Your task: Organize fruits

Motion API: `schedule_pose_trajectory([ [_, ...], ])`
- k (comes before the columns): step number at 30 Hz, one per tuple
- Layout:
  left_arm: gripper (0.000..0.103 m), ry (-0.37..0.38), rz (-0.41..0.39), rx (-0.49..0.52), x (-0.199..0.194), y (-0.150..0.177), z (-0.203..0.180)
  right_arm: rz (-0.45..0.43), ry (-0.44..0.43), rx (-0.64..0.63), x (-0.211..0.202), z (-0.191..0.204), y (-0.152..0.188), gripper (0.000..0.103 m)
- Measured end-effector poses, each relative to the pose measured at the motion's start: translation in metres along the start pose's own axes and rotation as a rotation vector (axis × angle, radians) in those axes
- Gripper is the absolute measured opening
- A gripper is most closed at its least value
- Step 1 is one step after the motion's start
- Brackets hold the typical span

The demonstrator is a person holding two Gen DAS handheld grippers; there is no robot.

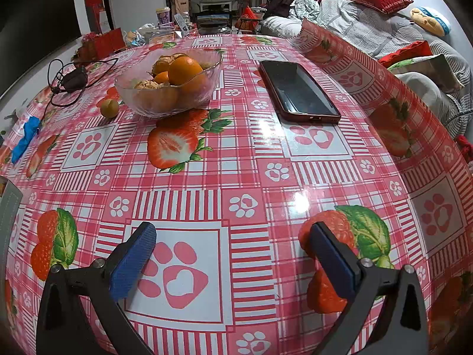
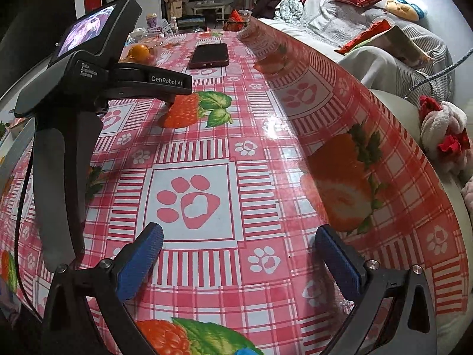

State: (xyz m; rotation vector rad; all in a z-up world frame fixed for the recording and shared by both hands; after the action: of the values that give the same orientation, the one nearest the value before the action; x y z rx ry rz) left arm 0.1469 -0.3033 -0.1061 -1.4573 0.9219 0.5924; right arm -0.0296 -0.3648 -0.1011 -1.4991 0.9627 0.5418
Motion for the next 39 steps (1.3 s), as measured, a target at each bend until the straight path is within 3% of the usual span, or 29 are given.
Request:
schedule_pose_trajectory([
  [3, 0.103, 0.001, 0.000, 0.001, 0.0000, -0.0002, 0.0002, -0.028, 0.018, 0.008, -0.0022, 0.0001, 0.0009, 0.103],
  [11, 0.103, 0.002, 0.000, 0.002, 0.0002, -0.0003, 0.0003, 0.016, 0.019, 0.018, -0.0004, -0.0013, -0.0017, 0.103],
  [39, 0.103, 0.004, 0.000, 0.003, 0.0000, -0.0015, 0.0011, 0.004, 0.036, 0.040, 0.0008, 0.0011, -0.0021, 0.103],
])
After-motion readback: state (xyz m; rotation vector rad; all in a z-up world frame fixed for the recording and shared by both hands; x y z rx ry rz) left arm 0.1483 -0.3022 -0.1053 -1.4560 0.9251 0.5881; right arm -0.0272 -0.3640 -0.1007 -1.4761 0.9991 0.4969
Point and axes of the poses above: each gripper's, at about its wrist camera, not at the fingertips, and x roughly the way its jaws point, z to its left, y to its underside, the point moved 7 cm from there along x, roughly the way its jaws point, and after that the axes turned 12 degrees about -x, right-handed, at the moved point
